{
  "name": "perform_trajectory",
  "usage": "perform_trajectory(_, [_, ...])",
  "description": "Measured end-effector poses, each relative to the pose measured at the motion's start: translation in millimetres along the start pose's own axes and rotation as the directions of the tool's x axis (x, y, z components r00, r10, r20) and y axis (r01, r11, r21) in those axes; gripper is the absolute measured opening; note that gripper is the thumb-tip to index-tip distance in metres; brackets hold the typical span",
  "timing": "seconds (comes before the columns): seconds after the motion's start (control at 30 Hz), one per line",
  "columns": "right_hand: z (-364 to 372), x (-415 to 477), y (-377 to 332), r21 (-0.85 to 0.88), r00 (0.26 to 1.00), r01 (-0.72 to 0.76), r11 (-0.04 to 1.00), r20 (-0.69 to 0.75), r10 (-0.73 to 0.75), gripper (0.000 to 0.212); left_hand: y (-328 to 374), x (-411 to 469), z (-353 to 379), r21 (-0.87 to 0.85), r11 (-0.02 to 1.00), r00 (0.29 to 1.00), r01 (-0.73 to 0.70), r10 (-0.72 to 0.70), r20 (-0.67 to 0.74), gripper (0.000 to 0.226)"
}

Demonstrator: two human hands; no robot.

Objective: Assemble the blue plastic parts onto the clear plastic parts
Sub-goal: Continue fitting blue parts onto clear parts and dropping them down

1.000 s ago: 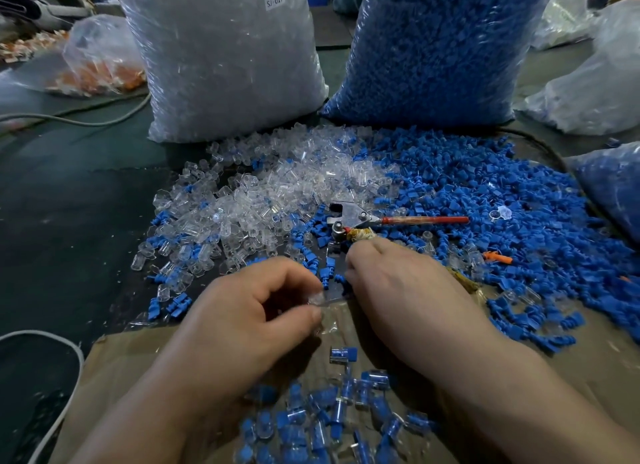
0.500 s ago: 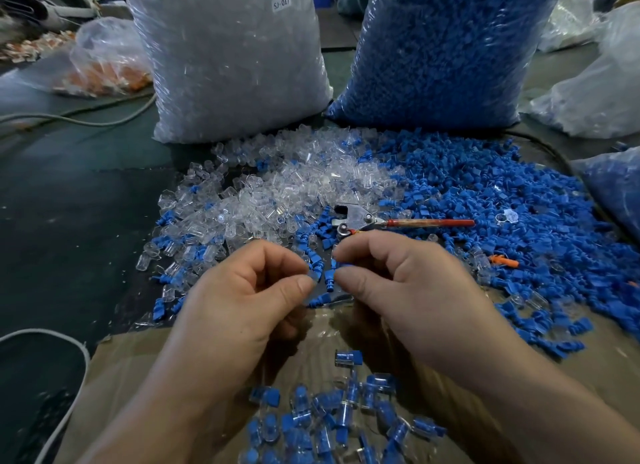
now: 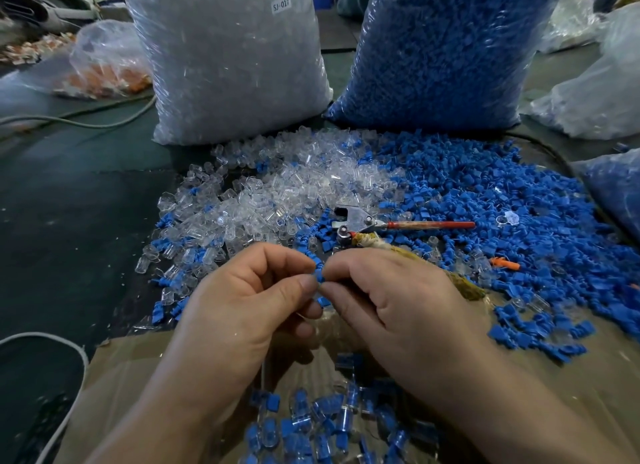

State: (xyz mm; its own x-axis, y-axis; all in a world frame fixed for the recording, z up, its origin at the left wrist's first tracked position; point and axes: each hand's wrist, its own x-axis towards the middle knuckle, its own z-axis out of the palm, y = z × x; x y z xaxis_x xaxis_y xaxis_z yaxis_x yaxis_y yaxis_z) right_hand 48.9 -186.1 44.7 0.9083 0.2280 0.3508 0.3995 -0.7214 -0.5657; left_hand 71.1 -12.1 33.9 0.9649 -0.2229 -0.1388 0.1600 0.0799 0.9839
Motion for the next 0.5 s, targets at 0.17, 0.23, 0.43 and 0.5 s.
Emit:
perform_trajectory(0.17, [-0.1,0.2,-2.0,-0.02,1.0,0.027,0.999,0.008,-0.027,0.021,0.2,-0.3,-1.1,-0.019,1.0,0.999,0.002,-0.002,0.032,0.035])
perform_trajectory(0.23, [-0.8,-0.2,-1.4,-0.015,0.999,0.023,1.0,0.023,-0.022,0.021,-2.4,0.5,-1.2,0.011,1.0,0.999,-0.013,0.013,0.034,0.035])
perform_trajectory(0.43, [-2.0,2.4,3.7,-0.231,0.999,0.032,0.972,0.038,-0.024,0.034,-11.2,4.0,-2.2,0.224,0.973,0.994,-0.058,0.078,-0.081,0.019])
perform_trajectory(0.5, [-7.3,7.3,15.4,-0.416,0.992,-0.109,0.903,0.009,0.125,0.053,-12.7,5.7,-4.1,0.217,0.974,0.992,-0.059,0.081,-0.094,0.015])
